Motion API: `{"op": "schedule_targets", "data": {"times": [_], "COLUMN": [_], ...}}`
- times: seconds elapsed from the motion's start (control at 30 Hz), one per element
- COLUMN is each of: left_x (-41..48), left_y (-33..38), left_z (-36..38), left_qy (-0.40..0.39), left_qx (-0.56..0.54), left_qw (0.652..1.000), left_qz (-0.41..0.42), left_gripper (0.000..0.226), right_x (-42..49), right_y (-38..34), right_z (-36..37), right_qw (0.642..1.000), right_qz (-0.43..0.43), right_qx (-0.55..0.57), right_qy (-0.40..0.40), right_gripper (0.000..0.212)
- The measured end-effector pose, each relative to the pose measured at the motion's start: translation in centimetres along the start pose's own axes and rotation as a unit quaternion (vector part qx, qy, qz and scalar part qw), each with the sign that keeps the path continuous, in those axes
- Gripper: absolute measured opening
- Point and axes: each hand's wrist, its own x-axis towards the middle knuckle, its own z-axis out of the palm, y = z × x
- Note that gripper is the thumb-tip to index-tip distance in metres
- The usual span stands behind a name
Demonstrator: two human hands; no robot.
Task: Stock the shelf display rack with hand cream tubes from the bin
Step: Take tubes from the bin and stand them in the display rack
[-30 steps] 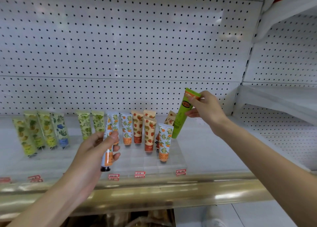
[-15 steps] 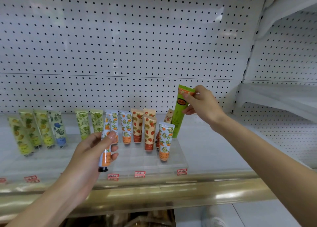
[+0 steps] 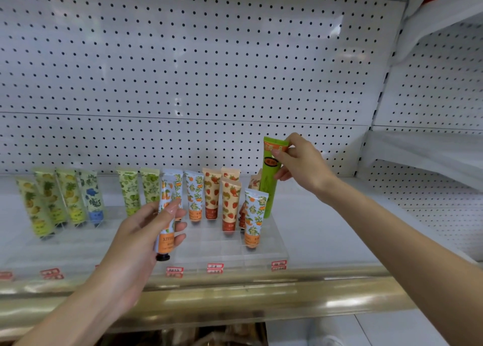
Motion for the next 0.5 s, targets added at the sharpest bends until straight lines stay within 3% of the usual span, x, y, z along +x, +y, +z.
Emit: {"op": "schedule_targets", "data": {"times": [0.5], "left_x": [-0.1], "left_y": [0.0], "left_z": [-0.5], "left_qy": [-0.007], "left_qx": [-0.012], "left_qw": [1.0], "left_qz": [-0.015], "left_gripper": [0.024], "right_x": [-1.6], "right_y": [1.0], "right_z": [0.8], "right_qw": [0.999], "right_qz": [0.03], "right_qx": [0.016], "right_qy": [0.019], "right_gripper": [0.018]}}
